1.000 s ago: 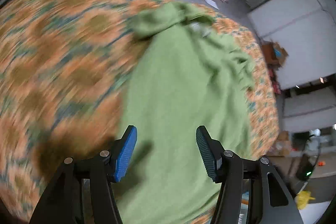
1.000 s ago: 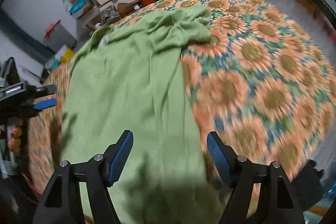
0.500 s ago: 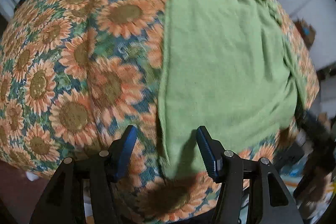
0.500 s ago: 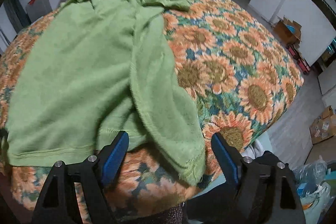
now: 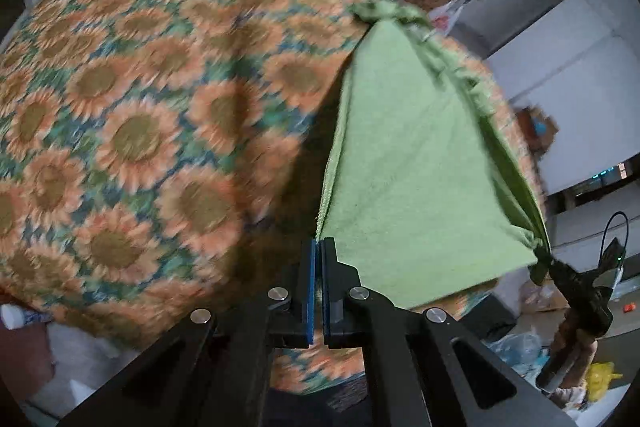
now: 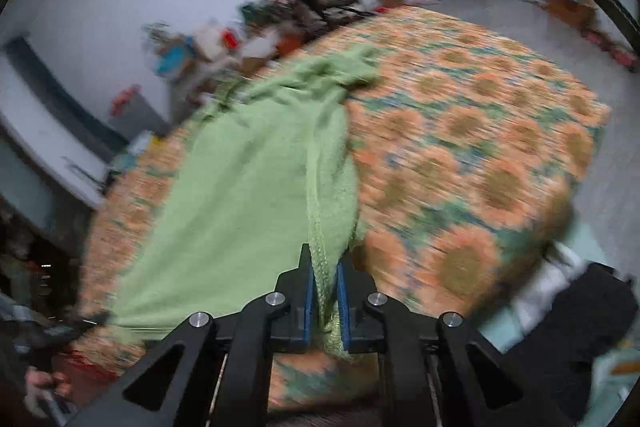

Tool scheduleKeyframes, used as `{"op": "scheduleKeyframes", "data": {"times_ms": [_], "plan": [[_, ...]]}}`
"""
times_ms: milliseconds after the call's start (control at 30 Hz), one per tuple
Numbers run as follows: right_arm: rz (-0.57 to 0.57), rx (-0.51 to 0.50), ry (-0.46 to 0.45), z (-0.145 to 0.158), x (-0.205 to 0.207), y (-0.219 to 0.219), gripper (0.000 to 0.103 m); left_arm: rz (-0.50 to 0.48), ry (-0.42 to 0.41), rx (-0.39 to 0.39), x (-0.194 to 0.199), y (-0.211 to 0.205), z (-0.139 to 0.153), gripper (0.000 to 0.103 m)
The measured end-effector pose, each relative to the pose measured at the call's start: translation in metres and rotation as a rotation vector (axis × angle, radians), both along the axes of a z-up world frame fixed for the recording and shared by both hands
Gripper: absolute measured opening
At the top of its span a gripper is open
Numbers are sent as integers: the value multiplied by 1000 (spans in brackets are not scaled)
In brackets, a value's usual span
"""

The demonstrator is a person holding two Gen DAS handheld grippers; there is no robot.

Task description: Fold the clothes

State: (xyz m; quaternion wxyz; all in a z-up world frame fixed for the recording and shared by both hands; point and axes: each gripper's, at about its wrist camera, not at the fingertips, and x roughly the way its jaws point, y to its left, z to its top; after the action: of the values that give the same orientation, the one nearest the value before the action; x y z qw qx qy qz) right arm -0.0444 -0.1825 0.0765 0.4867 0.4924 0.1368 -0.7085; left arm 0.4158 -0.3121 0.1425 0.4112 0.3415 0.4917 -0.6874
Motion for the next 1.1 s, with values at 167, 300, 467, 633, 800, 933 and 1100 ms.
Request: {"op": "scheduleKeyframes", "data": {"times_ms": [167,300,467,633,800,933,1100], "plan": [[-104,207,-16,-61,6,23,50,-62,-95,66,-26,8,-33,2],[-163,214,59,-37,3,26,57,-51,-151,35,-30,5,-20,18],[-90,178,119,-19,11,-5,58,80,-102,-75,-17,-8,17,55],[-18,164,165,-16,14,-67,58,104,-85,-185,-46,-59,29,55],[-8,157,234,-16,-13,-141,59,113,-110,-145,-96,-144,10,55],[-39,185,238,-25,-50,-204,70,71,-233,-106,-152,-207,-6,55],[-21,244,140,-50,-75,-260,72,20,-267,-3,-204,-268,-29,55]]}}
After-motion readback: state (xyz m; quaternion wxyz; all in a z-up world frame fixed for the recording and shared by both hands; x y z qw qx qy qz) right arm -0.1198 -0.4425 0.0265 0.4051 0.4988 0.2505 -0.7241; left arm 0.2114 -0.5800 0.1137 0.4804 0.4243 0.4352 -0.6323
